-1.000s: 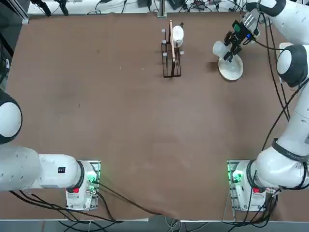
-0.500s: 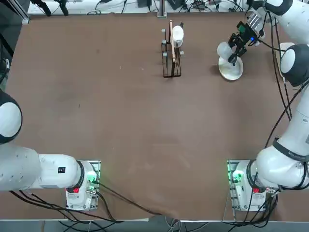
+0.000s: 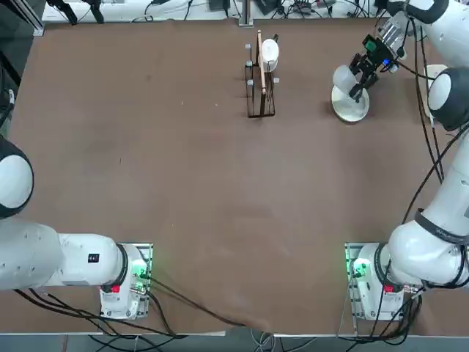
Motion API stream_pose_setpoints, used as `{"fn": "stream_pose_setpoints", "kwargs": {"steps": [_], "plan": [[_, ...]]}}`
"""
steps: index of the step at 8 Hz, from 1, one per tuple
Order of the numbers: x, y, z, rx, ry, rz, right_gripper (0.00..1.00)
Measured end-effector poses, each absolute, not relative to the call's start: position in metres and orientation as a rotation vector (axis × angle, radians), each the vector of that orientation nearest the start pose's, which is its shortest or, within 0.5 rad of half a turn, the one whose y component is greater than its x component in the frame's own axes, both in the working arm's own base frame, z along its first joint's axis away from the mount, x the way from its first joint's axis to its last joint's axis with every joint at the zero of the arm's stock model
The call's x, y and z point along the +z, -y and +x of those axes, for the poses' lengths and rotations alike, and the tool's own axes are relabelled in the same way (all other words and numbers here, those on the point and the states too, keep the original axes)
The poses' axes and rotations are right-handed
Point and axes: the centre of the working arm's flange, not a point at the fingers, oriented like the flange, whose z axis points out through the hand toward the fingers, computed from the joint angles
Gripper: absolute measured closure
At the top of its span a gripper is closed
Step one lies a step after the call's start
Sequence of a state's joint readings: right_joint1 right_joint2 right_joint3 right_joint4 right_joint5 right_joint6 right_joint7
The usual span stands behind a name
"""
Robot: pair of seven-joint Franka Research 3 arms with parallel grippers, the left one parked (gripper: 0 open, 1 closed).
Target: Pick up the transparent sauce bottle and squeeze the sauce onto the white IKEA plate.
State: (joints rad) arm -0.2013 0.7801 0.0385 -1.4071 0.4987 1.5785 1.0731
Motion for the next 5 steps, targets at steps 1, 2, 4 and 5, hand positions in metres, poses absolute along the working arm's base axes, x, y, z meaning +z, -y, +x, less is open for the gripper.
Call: {"fn": "stream_pose_setpoints", "kwargs": {"steps": [1,2,4,5], "plan": [[0.218,0.068,0.658,1.100,-1.776,-2.079,0.55],[0.217,0.073,0.654,1.108,-1.785,-2.068,0.55],[0.214,0.070,0.642,1.140,-1.793,-2.061,0.55],[0.215,0.065,0.634,1.150,-1.796,-2.060,0.55]]}}
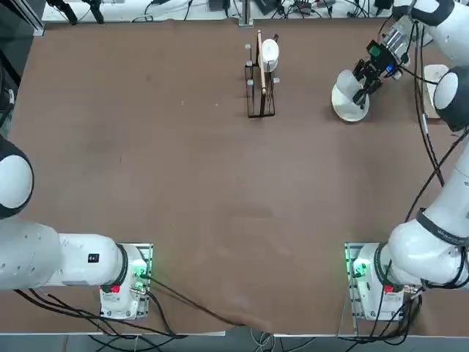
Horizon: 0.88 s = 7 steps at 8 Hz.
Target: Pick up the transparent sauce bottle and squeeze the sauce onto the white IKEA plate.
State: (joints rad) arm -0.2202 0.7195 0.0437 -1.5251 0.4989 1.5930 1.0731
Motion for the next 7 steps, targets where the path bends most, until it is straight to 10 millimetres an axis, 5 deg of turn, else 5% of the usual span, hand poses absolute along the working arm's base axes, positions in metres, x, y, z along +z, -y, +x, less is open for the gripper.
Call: {"fn": "stream_pose_setpoints", "kwargs": {"steps": [3,7], "plan": [[0.219,0.041,0.618,1.137,-1.787,-2.079,0.55],[0.219,0.005,0.623,1.114,-1.757,-2.014,0.55]]}}
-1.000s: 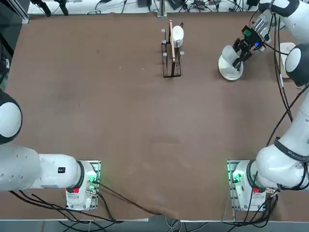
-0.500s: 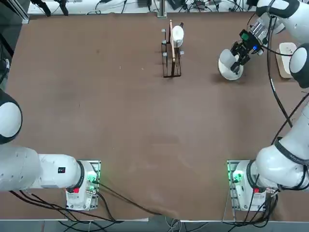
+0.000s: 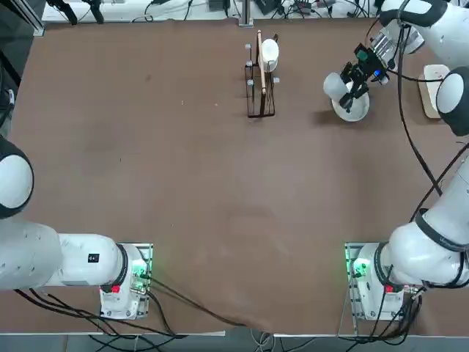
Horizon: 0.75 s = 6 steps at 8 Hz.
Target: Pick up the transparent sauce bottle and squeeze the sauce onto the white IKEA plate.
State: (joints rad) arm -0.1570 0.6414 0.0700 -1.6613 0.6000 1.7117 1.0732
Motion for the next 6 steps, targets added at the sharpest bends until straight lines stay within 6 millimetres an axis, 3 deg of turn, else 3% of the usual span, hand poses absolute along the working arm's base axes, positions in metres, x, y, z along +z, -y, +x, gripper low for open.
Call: {"fn": "stream_pose_setpoints", "kwargs": {"steps": [3,6], "plan": [[0.218,-0.007,0.631,1.063,-1.762,-1.940,0.55],[0.218,0.003,0.644,0.997,-1.783,-1.906,0.55]]}}
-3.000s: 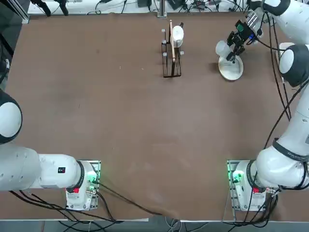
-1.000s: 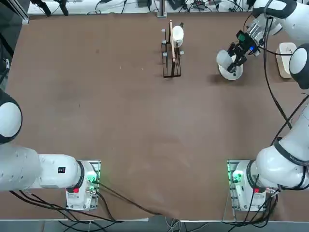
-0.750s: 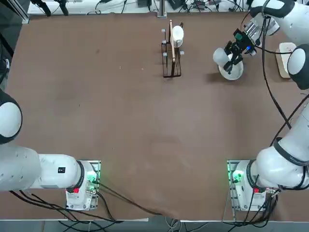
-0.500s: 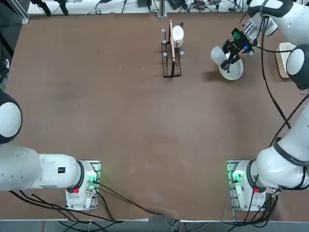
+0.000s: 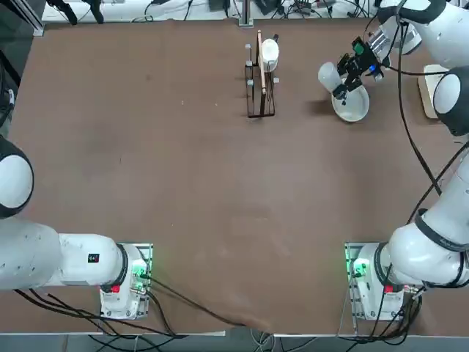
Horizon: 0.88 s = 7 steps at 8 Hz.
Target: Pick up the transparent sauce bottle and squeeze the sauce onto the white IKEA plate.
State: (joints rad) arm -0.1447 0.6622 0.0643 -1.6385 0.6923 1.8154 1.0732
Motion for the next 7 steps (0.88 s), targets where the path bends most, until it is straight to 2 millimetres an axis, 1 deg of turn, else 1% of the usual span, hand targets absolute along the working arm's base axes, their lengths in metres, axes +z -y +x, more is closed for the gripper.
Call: {"fn": "stream_pose_setpoints", "kwargs": {"steps": [2,3,4,6,7], "plan": [[0.215,0.009,0.659,0.963,-1.781,-1.902,0.55],[0.215,0.018,0.666,0.941,-1.785,-1.900,0.55],[0.214,0.033,0.668,0.919,-1.789,-1.900,0.55],[0.213,0.074,0.662,0.932,-1.797,-1.877,0.55],[0.213,0.083,0.657,0.964,-1.794,-1.869,0.55]]}}
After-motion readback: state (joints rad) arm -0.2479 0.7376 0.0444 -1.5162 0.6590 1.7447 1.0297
